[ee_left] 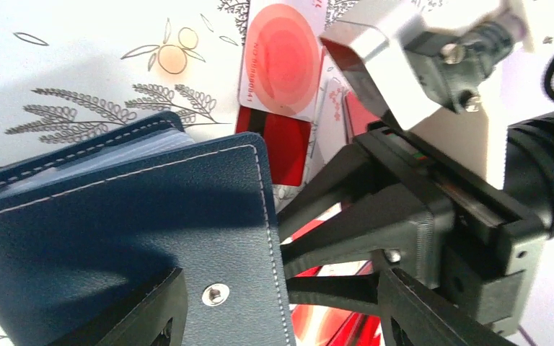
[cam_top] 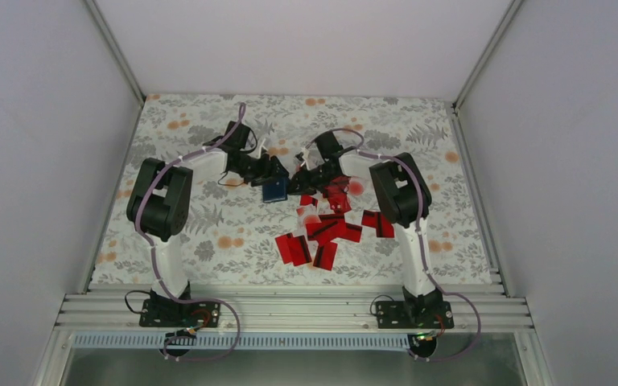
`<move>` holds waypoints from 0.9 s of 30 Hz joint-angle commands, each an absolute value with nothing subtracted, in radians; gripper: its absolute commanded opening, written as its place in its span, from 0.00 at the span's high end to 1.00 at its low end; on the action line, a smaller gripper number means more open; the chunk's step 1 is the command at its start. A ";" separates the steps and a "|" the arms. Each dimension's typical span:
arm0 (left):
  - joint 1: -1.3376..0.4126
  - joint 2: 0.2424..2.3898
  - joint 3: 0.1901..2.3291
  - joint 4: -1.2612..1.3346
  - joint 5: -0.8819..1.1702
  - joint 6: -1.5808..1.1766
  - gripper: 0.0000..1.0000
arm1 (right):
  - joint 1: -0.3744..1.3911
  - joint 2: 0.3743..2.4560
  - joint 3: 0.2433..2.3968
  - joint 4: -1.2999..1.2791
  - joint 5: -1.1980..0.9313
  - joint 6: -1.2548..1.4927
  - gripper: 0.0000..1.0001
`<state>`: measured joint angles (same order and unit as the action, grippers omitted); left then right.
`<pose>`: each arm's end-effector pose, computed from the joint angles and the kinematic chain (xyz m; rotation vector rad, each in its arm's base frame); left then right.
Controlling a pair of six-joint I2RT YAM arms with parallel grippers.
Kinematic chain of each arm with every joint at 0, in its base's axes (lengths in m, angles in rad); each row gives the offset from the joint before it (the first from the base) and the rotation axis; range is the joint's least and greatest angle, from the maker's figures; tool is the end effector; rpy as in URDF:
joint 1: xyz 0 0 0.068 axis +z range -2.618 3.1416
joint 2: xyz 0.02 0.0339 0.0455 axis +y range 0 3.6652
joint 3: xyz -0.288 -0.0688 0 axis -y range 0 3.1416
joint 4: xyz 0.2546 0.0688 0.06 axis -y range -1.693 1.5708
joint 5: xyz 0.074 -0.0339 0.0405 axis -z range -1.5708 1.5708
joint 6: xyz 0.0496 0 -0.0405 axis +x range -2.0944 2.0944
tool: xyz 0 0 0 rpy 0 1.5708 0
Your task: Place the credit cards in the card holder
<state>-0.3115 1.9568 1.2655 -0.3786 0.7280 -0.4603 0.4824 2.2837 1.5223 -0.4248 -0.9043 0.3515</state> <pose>0.3860 -0.1590 0.1668 0.0617 2.7123 -1.2131 0.4012 0.2541 0.1021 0.4386 -2.7222 -1.4355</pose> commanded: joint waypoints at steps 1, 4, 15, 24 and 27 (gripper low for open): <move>-0.313 1.932 1.242 -0.379 0.669 -0.438 0.36 | 0.484 2.229 1.487 -0.432 -0.716 0.391 0.84; -0.313 1.930 1.224 -0.388 0.636 -0.413 0.45 | 0.485 2.220 1.488 -0.405 -0.658 0.448 0.84; -0.313 1.906 1.221 -0.438 0.561 -0.360 0.58 | 0.486 2.229 1.478 -0.355 -0.617 0.493 0.80; -0.309 1.895 1.257 -0.497 0.536 -0.318 0.59 | 0.524 2.153 1.430 -0.360 -0.597 0.297 0.67; -0.304 1.905 1.253 -0.503 0.540 -0.304 0.64 | 0.534 2.165 1.447 -0.393 -0.528 0.260 0.67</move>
<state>-0.3103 1.9175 1.2385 -0.4728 0.5503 -0.3447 0.5076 2.1754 1.4475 -0.3405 -0.6491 0.3588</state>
